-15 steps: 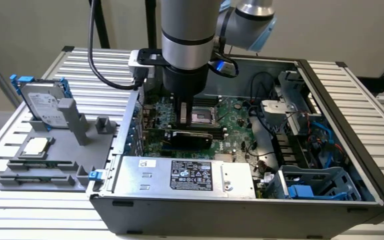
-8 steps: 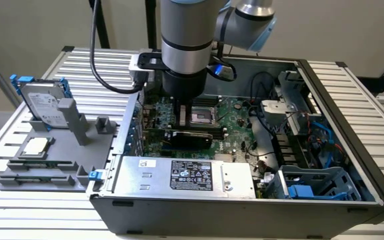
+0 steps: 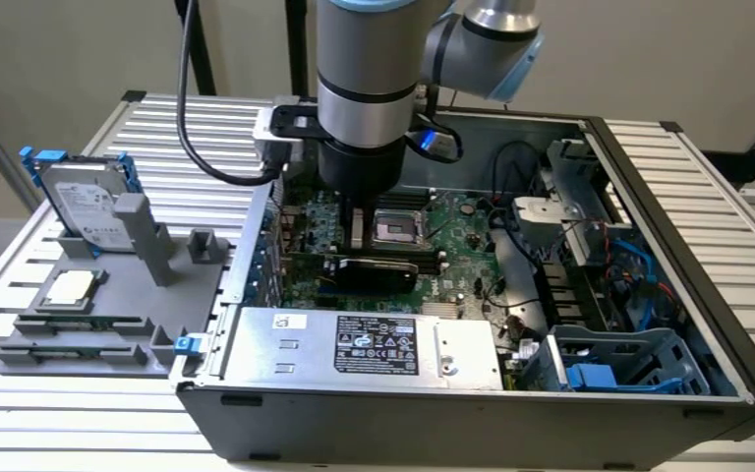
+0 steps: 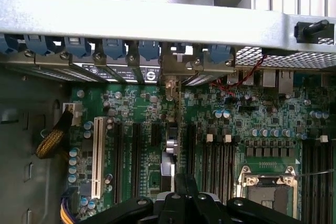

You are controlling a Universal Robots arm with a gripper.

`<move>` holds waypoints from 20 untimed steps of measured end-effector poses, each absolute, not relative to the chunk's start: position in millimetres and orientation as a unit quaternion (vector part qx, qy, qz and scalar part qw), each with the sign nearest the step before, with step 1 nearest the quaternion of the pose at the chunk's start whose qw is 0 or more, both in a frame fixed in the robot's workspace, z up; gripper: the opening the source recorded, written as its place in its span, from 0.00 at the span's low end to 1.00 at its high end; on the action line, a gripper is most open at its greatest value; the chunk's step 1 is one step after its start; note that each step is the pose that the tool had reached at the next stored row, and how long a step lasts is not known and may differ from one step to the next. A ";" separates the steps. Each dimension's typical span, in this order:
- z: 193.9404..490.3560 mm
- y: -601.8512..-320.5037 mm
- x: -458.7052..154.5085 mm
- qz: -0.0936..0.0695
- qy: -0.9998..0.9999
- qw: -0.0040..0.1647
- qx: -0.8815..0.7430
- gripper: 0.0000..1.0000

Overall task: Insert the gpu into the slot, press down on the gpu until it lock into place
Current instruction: 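Insert the gpu into the slot, then press down on the gpu until it lock into place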

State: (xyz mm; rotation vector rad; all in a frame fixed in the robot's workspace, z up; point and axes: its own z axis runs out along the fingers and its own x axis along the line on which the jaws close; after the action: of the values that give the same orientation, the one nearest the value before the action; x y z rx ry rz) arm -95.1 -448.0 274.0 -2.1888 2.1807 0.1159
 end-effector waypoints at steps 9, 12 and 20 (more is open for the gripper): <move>266.8 -447.1 -95.1 0.037 0.705 0.023 -0.708 0.11; 266.6 -446.5 -95.0 0.037 0.705 0.023 -0.708 0.11; 282.6 -446.6 -95.1 0.039 0.705 0.019 -0.708 0.11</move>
State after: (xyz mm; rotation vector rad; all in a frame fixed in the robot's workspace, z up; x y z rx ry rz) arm -95.1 -446.6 282.6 -2.1968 2.1890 0.1218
